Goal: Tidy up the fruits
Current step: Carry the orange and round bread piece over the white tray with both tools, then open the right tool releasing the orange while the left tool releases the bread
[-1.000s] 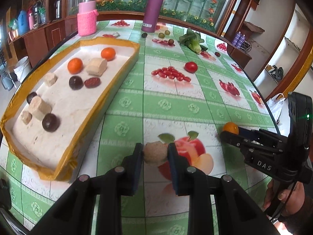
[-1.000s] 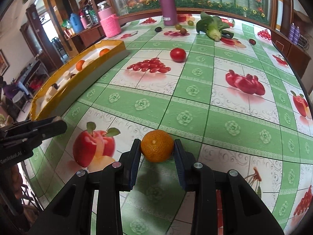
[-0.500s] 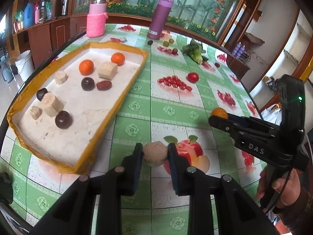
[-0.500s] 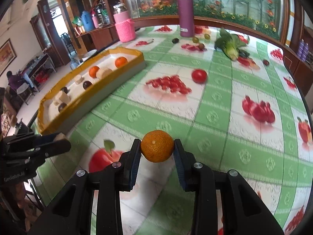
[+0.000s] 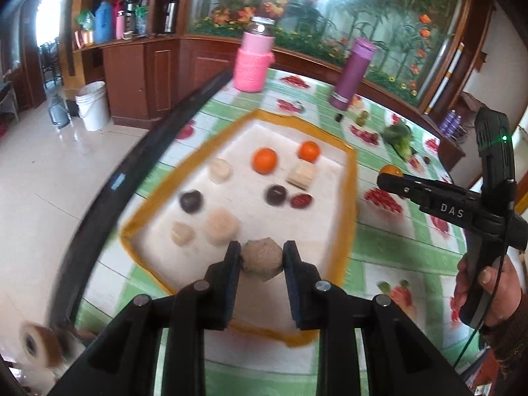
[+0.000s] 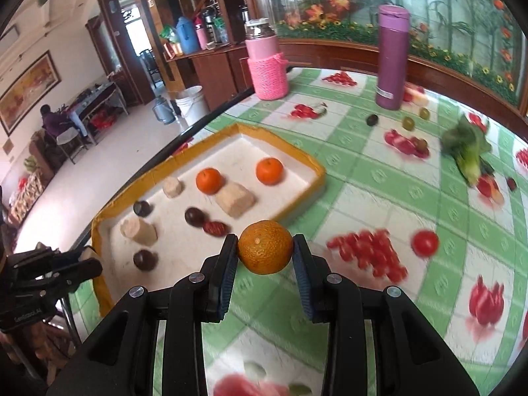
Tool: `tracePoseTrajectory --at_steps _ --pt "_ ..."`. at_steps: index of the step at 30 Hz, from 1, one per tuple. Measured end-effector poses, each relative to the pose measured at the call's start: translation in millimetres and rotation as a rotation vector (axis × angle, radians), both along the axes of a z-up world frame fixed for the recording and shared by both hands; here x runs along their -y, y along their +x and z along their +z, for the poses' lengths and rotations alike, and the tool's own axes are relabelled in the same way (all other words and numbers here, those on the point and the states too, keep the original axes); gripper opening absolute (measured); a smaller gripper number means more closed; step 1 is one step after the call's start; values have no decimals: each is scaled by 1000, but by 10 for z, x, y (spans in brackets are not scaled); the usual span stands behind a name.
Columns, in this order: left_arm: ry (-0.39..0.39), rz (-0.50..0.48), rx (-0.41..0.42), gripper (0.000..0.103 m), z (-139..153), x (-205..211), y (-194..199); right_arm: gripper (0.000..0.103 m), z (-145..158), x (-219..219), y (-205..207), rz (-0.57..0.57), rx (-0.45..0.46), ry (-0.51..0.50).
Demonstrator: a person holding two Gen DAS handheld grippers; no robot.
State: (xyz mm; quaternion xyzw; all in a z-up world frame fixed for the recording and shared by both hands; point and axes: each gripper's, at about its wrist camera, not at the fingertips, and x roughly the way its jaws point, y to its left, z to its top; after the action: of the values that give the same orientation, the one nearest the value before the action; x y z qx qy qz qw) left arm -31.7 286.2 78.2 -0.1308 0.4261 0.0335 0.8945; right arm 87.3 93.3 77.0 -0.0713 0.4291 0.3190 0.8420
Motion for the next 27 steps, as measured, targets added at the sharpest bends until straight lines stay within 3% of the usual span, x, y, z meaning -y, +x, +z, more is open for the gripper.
tracePoseTrajectory --at_steps 12,20,27 --pt "10 46 -61 29 -212 -274 671 33 -44 -826 586 114 53 -72" --pt "24 5 -117 29 -381 -203 892 33 -337 -1078 892 154 -38 -113" --pt "30 -10 -169 29 -552 -145 998 33 -469 -1113 892 173 -44 -153"
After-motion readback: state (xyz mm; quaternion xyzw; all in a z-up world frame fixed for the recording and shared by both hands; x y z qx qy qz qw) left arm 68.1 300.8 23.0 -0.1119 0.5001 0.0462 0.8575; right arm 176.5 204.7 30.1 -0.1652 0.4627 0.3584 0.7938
